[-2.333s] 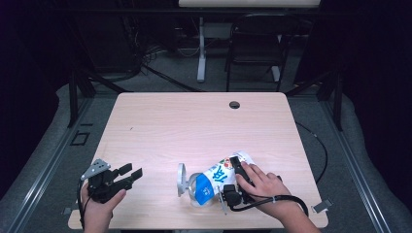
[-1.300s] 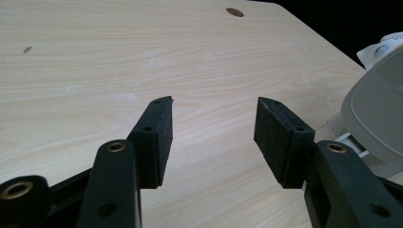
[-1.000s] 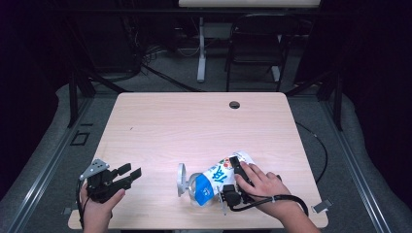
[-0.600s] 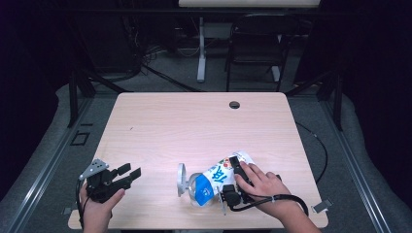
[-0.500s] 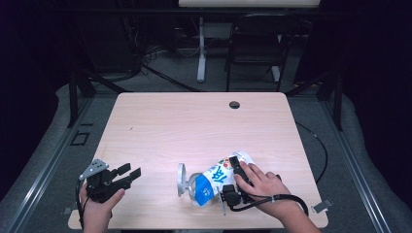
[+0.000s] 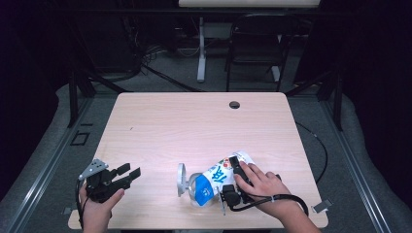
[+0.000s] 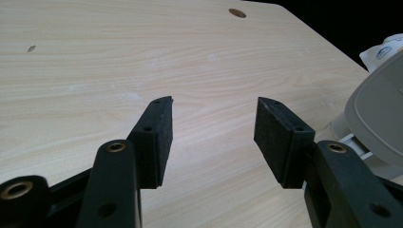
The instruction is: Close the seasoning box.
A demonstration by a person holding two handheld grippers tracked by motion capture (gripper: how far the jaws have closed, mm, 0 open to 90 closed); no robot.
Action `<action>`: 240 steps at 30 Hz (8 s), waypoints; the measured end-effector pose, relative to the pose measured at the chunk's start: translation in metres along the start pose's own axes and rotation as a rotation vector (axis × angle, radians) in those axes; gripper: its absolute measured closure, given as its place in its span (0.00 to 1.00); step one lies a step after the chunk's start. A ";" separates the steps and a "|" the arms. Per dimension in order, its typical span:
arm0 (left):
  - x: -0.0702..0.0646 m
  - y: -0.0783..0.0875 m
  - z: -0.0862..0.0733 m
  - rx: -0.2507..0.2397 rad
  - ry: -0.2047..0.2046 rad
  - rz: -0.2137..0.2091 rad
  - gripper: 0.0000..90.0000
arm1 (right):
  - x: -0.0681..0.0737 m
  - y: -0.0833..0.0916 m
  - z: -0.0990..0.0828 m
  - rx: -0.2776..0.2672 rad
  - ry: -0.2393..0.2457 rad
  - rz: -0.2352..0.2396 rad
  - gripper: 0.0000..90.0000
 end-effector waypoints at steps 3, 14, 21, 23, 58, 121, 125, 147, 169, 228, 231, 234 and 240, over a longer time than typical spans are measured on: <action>0.000 0.000 0.000 0.004 -0.001 -0.001 0.54 | 0.000 0.000 0.000 -0.004 -0.002 0.002 0.50; 0.000 0.000 0.000 0.000 0.000 0.001 0.54 | -0.002 0.001 0.001 0.012 0.018 0.001 0.50; 0.000 0.001 0.000 -0.001 -0.001 0.003 0.54 | -0.002 0.001 0.001 0.012 0.021 0.000 0.50; 0.000 0.001 0.000 -0.001 0.000 0.003 0.54 | -0.001 0.001 0.001 0.012 0.021 -0.001 0.50; 0.003 0.002 -0.001 0.001 0.009 0.003 0.54 | -0.003 0.001 0.002 0.018 0.044 0.003 0.50; 0.004 0.000 -0.003 0.003 0.014 0.010 0.54 | -0.004 0.001 0.004 0.016 0.070 -0.001 0.51; 0.005 0.000 -0.003 0.005 0.018 0.012 0.54 | -0.004 0.001 0.004 0.012 0.070 -0.001 0.51; 0.006 0.000 -0.004 0.007 0.022 0.017 0.53 | -0.006 0.003 0.005 0.030 0.097 -0.009 0.51; 0.008 0.000 -0.004 0.007 0.027 0.020 0.53 | -0.006 0.003 0.005 0.022 0.107 -0.005 0.51; 0.009 0.001 -0.005 0.006 0.032 0.026 0.53 | -0.007 0.004 0.006 0.018 0.135 -0.010 0.52; 0.009 0.001 -0.005 0.004 0.033 0.026 0.53 | -0.007 0.004 0.006 0.018 0.138 -0.011 0.52; 0.009 0.001 -0.005 0.006 0.032 0.026 0.53 | -0.007 0.004 0.006 0.018 0.143 -0.013 0.52; 0.009 0.001 -0.005 0.005 0.032 0.026 0.53 | -0.008 0.004 0.006 0.014 0.142 -0.012 0.52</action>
Point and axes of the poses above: each handheld gripper's, and its own axes: y roughly backward along the jaws, z roughly out of its top, x roughly to its left, the point moved 1 cm from there along -y, roughly forward along the jaws, and after that the axes turned 6 degrees about -y, right-handed, at the moved point
